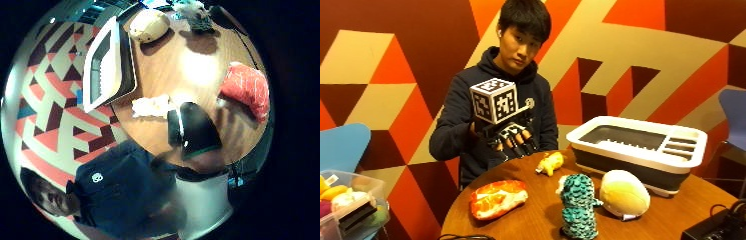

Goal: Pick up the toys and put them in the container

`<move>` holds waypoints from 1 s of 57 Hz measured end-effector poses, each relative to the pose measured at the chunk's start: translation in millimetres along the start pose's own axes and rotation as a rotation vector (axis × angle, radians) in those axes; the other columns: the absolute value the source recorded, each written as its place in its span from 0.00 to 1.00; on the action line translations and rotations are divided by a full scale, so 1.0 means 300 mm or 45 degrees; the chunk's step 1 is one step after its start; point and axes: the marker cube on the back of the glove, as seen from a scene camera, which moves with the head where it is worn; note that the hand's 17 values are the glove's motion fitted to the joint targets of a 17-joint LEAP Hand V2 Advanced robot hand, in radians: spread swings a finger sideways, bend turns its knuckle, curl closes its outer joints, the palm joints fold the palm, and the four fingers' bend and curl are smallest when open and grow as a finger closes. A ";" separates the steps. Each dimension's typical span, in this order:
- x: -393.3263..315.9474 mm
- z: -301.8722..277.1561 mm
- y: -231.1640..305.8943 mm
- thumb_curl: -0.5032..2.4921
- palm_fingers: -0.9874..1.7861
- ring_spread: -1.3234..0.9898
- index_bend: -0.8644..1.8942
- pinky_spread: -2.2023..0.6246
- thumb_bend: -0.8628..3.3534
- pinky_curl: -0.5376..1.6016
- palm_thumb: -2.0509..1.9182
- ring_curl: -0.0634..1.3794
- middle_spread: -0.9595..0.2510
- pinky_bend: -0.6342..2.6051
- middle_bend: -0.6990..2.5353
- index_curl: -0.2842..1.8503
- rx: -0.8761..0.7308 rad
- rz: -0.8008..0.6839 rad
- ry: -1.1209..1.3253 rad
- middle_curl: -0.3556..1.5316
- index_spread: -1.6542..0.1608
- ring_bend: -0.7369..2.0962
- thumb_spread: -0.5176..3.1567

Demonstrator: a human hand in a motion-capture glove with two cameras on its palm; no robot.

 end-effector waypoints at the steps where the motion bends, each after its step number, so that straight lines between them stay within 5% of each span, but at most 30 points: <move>1: -0.001 0.000 -0.001 0.18 0.44 0.57 0.38 0.78 0.24 0.29 0.56 0.04 0.79 0.34 0.28 0.15 0.000 -0.003 0.000 0.21 0.86 0.31 0.26; 10: -0.031 0.005 -0.018 0.20 0.42 0.56 0.39 0.79 0.25 0.34 0.57 0.06 0.79 0.37 0.29 0.20 0.000 -0.047 0.003 0.25 0.82 0.32 0.43; 23: -0.036 -0.014 -0.040 0.23 0.40 0.56 0.38 0.79 0.25 0.36 0.56 0.08 0.79 0.37 0.29 0.24 0.026 -0.080 0.040 0.29 0.80 0.33 0.52; 42: 0.219 0.012 -0.057 0.24 0.27 0.57 0.33 0.80 0.22 0.41 0.54 0.13 0.80 0.45 0.26 0.22 -0.026 0.038 0.138 0.31 0.79 0.32 0.50; 50: 0.314 0.156 -0.092 0.25 0.26 0.57 0.33 0.80 0.21 0.41 0.53 0.15 0.80 0.47 0.26 0.21 -0.152 0.071 0.159 0.31 0.78 0.33 0.47; 57: 0.352 0.259 -0.113 0.26 0.32 0.57 0.33 0.80 0.20 0.41 0.53 0.17 0.80 0.46 0.28 0.20 0.010 0.089 0.212 0.33 0.78 0.36 0.46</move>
